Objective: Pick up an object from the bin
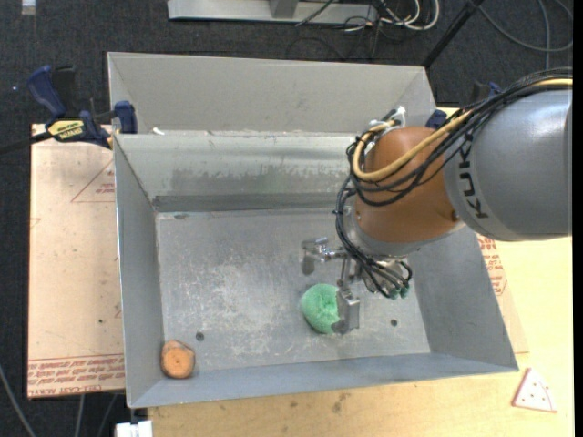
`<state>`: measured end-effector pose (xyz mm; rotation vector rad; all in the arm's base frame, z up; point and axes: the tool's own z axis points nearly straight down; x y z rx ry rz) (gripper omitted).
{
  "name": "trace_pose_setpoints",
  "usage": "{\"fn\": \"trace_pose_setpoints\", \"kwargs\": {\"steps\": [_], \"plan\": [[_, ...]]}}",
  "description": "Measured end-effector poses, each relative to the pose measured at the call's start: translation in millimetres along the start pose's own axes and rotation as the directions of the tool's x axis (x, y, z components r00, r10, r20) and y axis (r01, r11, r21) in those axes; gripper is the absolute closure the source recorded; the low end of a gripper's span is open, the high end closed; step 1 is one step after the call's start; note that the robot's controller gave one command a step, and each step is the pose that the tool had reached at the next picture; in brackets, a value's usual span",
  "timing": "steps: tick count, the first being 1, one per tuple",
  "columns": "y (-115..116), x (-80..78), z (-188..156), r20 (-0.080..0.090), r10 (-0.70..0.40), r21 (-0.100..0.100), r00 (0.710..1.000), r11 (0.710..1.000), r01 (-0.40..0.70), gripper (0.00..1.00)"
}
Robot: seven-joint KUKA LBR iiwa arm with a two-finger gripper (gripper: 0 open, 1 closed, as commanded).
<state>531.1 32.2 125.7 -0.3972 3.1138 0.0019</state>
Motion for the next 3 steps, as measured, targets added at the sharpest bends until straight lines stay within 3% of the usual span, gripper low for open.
{"fn": "trace_pose_setpoints", "kwargs": {"steps": [1, 2, 3], "plan": [[-6.7, -10.0, 54.7, -0.003, -0.071, -0.002, 0.997, 0.997, 0.071, 1.00], [-6.8, -10.0, 54.7, -0.003, -0.071, -0.002, 0.997, 0.997, 0.071, 1.00], [-4.9, -22.9, -121.2, 0.009, -0.118, 0.003, 0.993, 0.993, 0.118, 1.00]]}}
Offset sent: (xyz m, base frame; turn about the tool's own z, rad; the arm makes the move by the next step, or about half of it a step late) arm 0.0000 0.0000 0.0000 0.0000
